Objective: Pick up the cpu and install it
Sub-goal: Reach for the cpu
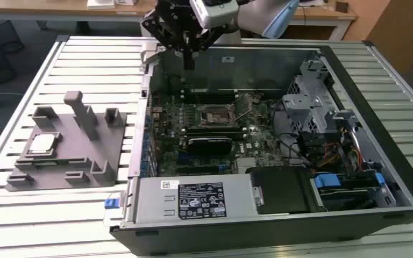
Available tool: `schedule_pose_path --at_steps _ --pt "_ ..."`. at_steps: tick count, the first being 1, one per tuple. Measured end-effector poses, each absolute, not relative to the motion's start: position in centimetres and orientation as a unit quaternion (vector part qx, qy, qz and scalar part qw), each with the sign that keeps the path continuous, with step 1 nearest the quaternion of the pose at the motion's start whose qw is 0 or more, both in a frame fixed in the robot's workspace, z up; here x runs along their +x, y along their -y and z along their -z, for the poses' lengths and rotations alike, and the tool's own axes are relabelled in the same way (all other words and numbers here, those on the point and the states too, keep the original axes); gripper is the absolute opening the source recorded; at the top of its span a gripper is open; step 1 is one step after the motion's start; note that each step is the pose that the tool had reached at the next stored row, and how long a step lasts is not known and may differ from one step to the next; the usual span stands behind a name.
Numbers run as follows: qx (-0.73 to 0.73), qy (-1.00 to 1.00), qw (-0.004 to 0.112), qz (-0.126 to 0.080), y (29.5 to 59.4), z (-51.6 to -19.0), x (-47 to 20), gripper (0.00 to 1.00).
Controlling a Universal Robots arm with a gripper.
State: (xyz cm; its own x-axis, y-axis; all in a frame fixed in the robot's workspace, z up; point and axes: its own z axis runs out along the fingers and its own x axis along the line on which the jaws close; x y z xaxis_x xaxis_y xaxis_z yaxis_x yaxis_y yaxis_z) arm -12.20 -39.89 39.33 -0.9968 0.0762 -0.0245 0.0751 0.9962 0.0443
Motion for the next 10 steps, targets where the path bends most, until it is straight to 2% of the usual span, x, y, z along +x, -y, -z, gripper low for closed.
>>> schedule_pose_path --at_steps 10 --pt "0.038 -0.999 0.013 -0.022 39.90 -39.33 -12.47 0.11"
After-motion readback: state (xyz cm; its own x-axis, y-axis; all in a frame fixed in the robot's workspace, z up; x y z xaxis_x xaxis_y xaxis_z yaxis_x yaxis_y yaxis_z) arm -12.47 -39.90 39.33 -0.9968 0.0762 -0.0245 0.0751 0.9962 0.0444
